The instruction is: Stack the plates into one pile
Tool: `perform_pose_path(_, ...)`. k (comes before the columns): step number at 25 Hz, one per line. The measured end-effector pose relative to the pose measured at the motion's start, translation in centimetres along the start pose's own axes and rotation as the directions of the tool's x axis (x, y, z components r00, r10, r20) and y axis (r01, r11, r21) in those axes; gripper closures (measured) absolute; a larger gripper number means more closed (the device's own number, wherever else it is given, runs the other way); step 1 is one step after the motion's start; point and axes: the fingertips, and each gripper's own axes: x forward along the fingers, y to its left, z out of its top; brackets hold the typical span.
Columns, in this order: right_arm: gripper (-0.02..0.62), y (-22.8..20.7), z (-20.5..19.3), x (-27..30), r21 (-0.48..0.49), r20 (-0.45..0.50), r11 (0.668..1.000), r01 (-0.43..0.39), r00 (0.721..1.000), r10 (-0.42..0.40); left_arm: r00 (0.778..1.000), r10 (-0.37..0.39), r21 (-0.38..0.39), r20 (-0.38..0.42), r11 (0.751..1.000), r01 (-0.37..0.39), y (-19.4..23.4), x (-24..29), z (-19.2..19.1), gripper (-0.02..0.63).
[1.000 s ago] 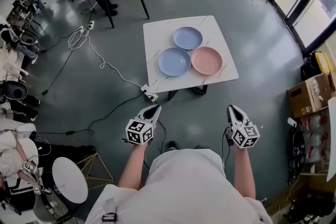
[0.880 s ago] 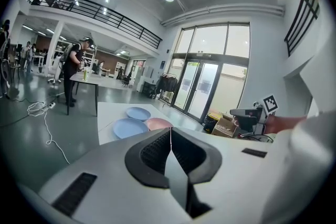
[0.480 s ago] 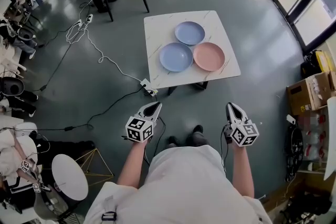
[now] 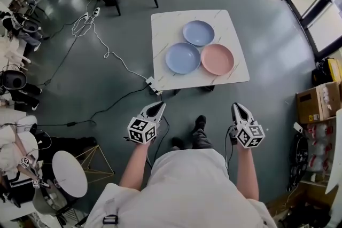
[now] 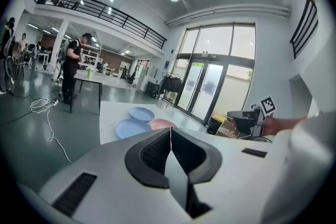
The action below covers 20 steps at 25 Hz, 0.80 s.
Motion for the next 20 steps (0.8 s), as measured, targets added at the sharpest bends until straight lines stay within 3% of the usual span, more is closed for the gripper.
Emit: perform_pose_path(20, 0.568, -7.8, 6.5, 11.9, 0.003, -0.022, 0.993, -0.120, 0.993, 0.120, 0.994, 0.110, -0.025, -0.004, 0.994, -0.110, 2.6, 9.7, 4.8, 0.589)
